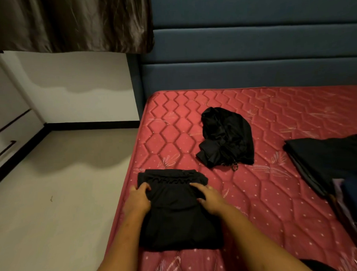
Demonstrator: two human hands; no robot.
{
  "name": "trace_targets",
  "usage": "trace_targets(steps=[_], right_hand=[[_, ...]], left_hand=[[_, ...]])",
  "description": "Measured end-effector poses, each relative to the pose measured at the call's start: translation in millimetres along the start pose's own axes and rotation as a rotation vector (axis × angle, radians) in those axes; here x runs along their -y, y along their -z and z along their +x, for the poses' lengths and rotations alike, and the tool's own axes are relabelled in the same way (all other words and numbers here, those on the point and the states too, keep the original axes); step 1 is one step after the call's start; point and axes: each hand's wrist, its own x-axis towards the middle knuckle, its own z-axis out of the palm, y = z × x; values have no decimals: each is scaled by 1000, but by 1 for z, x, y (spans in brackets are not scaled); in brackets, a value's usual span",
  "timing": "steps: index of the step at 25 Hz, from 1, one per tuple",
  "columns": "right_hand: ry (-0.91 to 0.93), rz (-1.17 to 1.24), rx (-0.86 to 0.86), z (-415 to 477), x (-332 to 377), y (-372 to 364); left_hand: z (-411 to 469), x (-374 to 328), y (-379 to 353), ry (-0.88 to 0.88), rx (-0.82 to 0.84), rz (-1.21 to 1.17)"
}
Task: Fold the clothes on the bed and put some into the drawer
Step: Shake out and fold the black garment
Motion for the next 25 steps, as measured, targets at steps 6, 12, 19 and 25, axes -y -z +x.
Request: trace_targets(steps=[6, 12, 19, 25], right_hand=[[-93, -163, -234, 13, 7, 40], [-323, -238, -306, 45, -18, 91], [-387, -221, -293, 95, -57, 102], [-183, 448, -822, 65, -39, 126]], left_hand=[[-26, -36, 2, -185, -196, 307], [-6, -102, -60, -311, 222, 240], [26, -105, -83, -225, 335, 216], [20, -137, -54, -159, 404, 247]])
